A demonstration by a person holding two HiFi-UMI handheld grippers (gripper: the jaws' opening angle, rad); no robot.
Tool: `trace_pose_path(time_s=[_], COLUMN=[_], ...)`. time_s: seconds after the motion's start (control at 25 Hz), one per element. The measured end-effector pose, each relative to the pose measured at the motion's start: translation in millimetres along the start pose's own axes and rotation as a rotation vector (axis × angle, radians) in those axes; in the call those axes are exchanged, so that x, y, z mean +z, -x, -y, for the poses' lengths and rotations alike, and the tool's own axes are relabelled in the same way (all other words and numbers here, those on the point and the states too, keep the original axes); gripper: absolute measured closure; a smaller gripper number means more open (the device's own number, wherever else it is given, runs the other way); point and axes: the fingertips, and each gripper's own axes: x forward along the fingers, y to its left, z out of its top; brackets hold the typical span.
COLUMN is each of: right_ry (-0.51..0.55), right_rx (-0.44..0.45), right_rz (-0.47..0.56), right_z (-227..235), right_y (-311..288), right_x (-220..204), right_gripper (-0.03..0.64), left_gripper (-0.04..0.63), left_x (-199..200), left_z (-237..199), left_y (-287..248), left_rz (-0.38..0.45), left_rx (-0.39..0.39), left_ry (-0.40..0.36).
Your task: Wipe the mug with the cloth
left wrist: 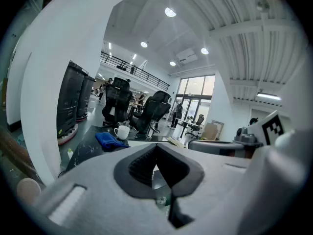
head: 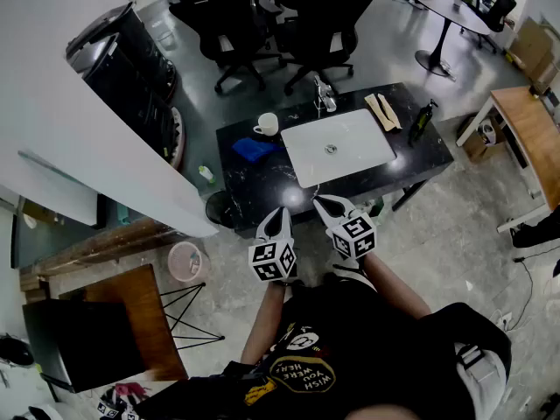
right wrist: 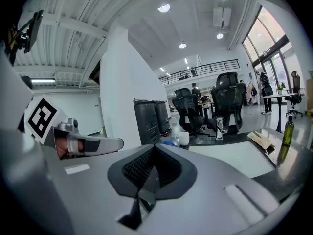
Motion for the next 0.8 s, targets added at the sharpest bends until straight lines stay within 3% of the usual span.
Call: trace_pose_path(time_s=[0.8], right_ry=[-0.020], right_rx=[-0.001], right_rz=[0.026], right_z=[-3], right_y=[-13], right_x=[1], right_gripper=[0.615], left_gripper=[0.591], left_x=[0], left_z=[-18], left_y=[2], left_rz=[0.000], left_rx=[0.012], left_ry=[0.008])
